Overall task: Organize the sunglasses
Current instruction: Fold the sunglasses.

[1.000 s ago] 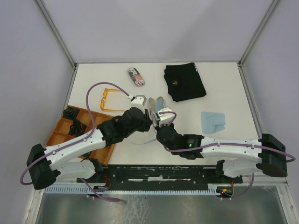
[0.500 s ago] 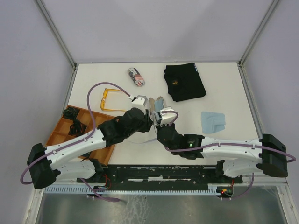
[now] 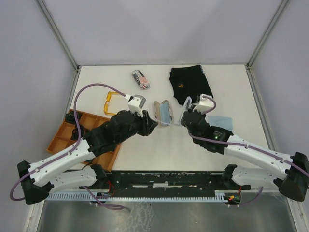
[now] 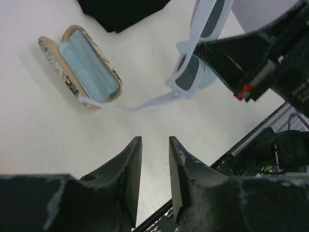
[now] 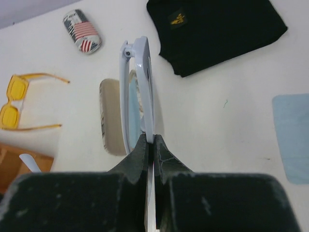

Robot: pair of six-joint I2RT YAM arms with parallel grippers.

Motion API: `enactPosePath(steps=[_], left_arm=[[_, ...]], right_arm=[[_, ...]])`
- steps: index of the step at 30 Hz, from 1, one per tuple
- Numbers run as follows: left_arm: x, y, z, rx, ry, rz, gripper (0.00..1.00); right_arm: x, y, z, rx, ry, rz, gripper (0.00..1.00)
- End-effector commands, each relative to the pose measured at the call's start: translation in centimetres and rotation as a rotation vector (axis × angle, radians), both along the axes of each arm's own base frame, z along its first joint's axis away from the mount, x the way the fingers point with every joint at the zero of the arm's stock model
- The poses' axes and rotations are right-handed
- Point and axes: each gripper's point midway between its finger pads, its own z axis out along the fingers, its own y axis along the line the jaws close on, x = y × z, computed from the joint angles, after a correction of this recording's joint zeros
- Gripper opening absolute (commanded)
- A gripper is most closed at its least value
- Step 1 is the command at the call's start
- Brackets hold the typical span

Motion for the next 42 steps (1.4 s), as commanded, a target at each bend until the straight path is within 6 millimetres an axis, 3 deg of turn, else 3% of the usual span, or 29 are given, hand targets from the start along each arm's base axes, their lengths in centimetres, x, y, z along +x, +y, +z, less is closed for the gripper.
enactPosePath(steps=[1, 10, 28, 42], left_arm=[[-1.6, -1.5, -0.2, 0.002, -0.017, -0.142, 0.35], [-1.6, -1.6, -3.4, 0.061, 0.041, -0.12, 0.32], [2.3, -2.5, -1.7, 0.083, -0.016, 0.038, 0.32], [3.0, -3.4, -2.2, 0.126, -0.02, 0.029, 0.33]], right_arm=[[1.4, -1.8, 2.4, 0.135, -0.015, -0.074, 0.0], [1.9, -3.0, 5.1, 0.324, -0.08, -0.007, 0.0], [0.9, -2.2, 4.5, 0.284, -0.039, 0.091, 0.0], [0.2, -0.7, 4.0, 0.248, -0.002, 0.197, 0.0]])
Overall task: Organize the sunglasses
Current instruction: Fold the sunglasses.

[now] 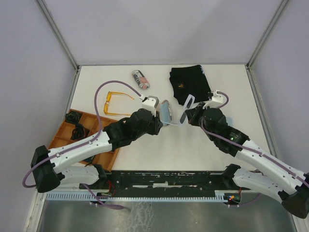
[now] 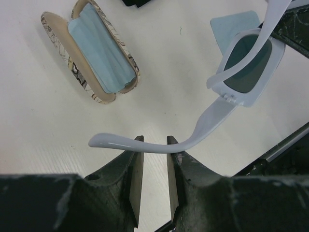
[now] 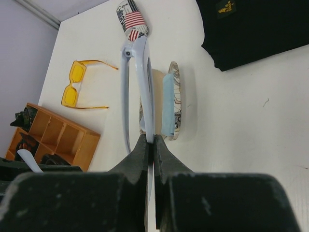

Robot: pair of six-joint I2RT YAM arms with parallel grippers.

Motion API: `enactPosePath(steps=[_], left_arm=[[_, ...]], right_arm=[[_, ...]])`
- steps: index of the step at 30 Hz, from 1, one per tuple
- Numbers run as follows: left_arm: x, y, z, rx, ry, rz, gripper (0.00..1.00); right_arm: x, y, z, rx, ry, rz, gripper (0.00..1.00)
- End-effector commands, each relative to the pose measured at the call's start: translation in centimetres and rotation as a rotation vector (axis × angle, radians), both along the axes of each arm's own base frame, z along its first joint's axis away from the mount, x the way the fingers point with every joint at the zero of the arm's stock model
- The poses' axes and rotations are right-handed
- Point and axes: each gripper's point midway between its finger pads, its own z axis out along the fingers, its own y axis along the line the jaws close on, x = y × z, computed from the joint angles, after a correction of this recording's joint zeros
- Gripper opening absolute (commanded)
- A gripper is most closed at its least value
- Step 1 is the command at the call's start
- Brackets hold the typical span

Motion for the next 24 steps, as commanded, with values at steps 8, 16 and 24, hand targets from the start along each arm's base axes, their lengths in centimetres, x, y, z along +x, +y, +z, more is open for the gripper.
enactPosePath(steps=[8, 16, 24], left_arm=[[1.4, -1.2, 2.9, -0.004, -0.092, -0.013, 0.33], [1.5, -1.5, 2.6, 0.003, -0.085, -0.024, 0.33], [1.5, -2.1, 2.4, 0.005, -0.077, -0.041, 0.33]], right_arm=[[-0.2, 2.7, 0.4, 0.002, 0.006, 0.139, 0.0], [-0.4, 4.6, -0.1, 0.009, 0.034, 0.215, 0.0], [-0.7, 5.9, 0.0, 0.015, 0.035, 0.285, 0.0]])
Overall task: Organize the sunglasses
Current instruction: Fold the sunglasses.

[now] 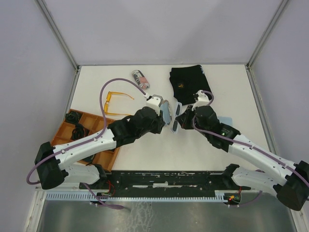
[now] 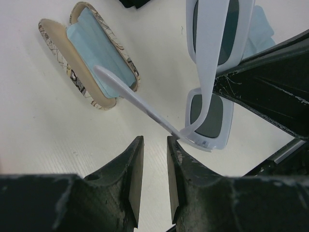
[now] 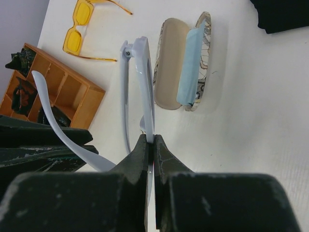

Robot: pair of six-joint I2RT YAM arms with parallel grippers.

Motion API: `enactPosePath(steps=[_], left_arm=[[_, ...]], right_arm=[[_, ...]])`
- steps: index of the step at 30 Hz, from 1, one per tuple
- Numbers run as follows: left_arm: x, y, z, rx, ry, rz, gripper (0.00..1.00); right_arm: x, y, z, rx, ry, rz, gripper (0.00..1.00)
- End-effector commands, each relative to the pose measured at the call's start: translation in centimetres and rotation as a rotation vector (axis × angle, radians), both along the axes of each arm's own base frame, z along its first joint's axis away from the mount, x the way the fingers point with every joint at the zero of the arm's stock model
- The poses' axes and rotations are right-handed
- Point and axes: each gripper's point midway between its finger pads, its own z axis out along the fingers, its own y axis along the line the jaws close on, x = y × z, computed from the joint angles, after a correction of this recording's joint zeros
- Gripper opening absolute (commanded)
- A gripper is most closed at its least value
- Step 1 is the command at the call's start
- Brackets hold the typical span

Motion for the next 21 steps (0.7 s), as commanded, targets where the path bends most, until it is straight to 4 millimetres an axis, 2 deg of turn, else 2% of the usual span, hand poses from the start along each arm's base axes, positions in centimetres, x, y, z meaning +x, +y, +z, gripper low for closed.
enactPosePath(steps=[1, 21], left_arm=[[0.8, -1.2, 2.6, -0.04, -0.064, -0.022, 0.33], [0.8, -2.1, 2.1, -0.03, -0.048, -0.047, 0.33]], right_arm=[[0.6, 1.8, 3.8, 0.079, -0.077, 0.056, 0.0], [0.3, 4.0, 3.6, 0.075, -0.055, 0.169, 0.0]])
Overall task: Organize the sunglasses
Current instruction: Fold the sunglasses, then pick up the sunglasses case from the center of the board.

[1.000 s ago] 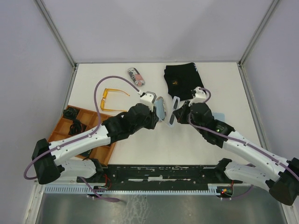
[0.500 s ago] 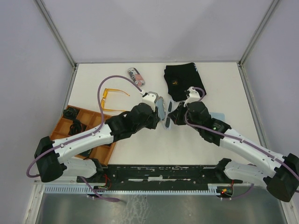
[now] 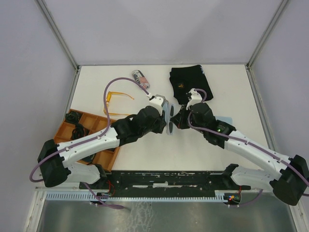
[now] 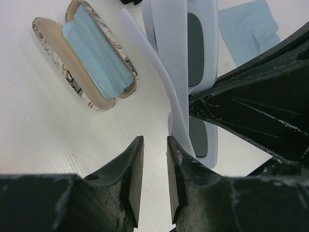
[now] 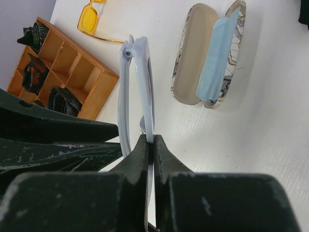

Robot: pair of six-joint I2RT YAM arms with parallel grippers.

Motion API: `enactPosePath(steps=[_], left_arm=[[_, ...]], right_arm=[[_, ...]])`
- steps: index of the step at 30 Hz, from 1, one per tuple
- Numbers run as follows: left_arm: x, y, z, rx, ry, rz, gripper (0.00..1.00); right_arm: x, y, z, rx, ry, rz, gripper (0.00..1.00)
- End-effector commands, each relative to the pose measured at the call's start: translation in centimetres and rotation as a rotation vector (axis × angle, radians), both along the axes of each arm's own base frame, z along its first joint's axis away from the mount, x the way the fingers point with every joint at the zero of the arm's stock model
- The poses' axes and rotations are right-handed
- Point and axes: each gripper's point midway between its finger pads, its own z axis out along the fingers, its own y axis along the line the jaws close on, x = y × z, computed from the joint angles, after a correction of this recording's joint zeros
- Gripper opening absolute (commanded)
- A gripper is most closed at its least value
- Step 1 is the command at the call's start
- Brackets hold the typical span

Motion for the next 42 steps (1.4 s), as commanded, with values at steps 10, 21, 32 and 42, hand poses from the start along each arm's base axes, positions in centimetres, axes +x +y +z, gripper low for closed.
enactPosePath(steps=[10, 21, 32, 42], left_arm=[[0.9, -1.5, 2.9, -0.048, -0.07, -0.03, 0.33], [4.9, 2.7, 1.5, -0.15, -0.023, 0.129, 0.4], [11.3, 4.5, -1.9, -0.255, 0.089, 0.229, 0.57], [13.7, 4.0, -6.2, -0.251, 0.171, 0.262, 0.58]], right_arm=[[0.7, 2.1, 3.2, 0.062, -0.065, 0.066, 0.0], [-0.4, -4.0, -0.2, -0.051, -0.029, -0.132, 0.0], [-2.6, -6.1, -2.4, -0.058, 0.013, -0.149, 0.0], [-3.3, -6.8, -2.9, -0.058, 0.02, -0.155, 0.0]])
